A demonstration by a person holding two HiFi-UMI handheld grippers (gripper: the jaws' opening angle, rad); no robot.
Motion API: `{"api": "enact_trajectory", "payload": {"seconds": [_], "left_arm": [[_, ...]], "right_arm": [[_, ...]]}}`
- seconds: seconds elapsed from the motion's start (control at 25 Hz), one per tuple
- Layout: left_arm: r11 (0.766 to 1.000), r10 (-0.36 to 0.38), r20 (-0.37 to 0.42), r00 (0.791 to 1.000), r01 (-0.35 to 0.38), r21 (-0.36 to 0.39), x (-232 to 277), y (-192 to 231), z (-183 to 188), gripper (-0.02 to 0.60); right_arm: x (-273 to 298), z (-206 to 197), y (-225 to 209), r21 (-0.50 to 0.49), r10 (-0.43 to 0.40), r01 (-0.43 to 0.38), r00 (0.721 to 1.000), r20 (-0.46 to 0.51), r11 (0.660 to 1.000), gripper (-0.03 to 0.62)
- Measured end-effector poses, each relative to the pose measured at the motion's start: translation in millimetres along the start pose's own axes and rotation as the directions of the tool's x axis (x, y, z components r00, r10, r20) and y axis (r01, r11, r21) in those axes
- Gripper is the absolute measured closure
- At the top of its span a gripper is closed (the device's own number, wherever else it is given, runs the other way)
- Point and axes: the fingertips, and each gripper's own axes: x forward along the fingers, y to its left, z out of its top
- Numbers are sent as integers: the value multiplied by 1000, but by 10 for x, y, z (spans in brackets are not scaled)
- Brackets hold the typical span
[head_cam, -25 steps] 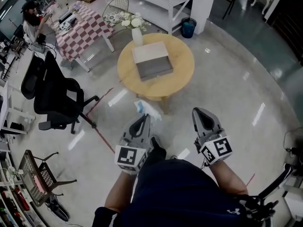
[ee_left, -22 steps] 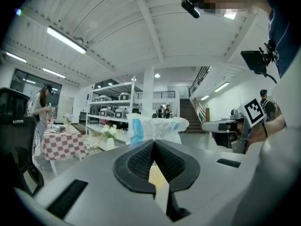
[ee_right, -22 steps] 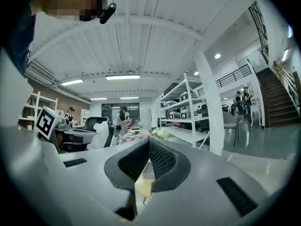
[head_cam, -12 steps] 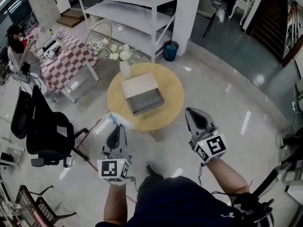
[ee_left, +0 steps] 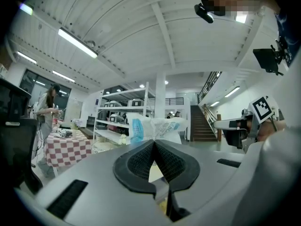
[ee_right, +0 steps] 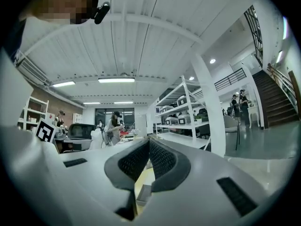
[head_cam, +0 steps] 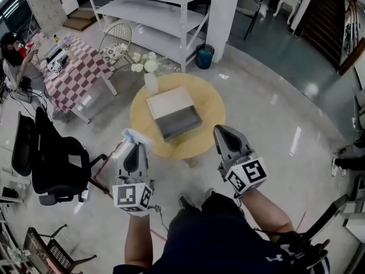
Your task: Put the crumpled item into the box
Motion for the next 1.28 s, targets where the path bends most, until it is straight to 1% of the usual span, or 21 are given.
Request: {"api": "enact_trajectory", "payload": {"seconds": [0.12, 0.24, 0.48, 0.64, 0.84, 0.96, 1.12, 1.2, 1.28], "left_arm": [[1000, -3, -10, 1000, 3, -10, 210, -82, 54, 566], [1000, -1, -33, 999, 1, 2, 418, -66, 41, 566], [999, 29, -109, 994, -27, 17, 656, -21, -233, 566], [999, 28, -184, 983, -20, 47, 935, -81, -443, 566], [993, 3, -287, 958, 32, 116, 1203, -197, -731, 565], [981, -26, -347, 938, 91, 172, 1333, -215, -862, 565], [957, -59, -422, 904, 172, 234, 1502, -164, -1059, 565], [945, -82, -452, 888, 213, 249, 1596, -136, -1140, 565], [933, -105, -487, 867, 255, 254, 1673, -116, -1251, 565]], "right_arm": [[106, 38, -152, 3, 14, -14, 1000, -19, 1000, 592], [320, 0, -252, 16, 43, -43, 999, -32, 999, 592], [614, -236, -335, 60, 117, -113, 991, -68, 992, 592], [811, -349, -508, 89, 159, -151, 984, -87, 985, 592], [978, -453, -703, 111, 206, -195, 973, -103, 975, 592], [1033, -518, -754, 115, 218, -205, 969, -120, 972, 592], [1105, -619, -821, 128, 189, -171, 972, -141, 977, 592], [1136, -677, -854, 145, 165, -143, 975, -152, 979, 592], [1132, -741, -862, 154, 145, -119, 976, -165, 981, 592]]}}
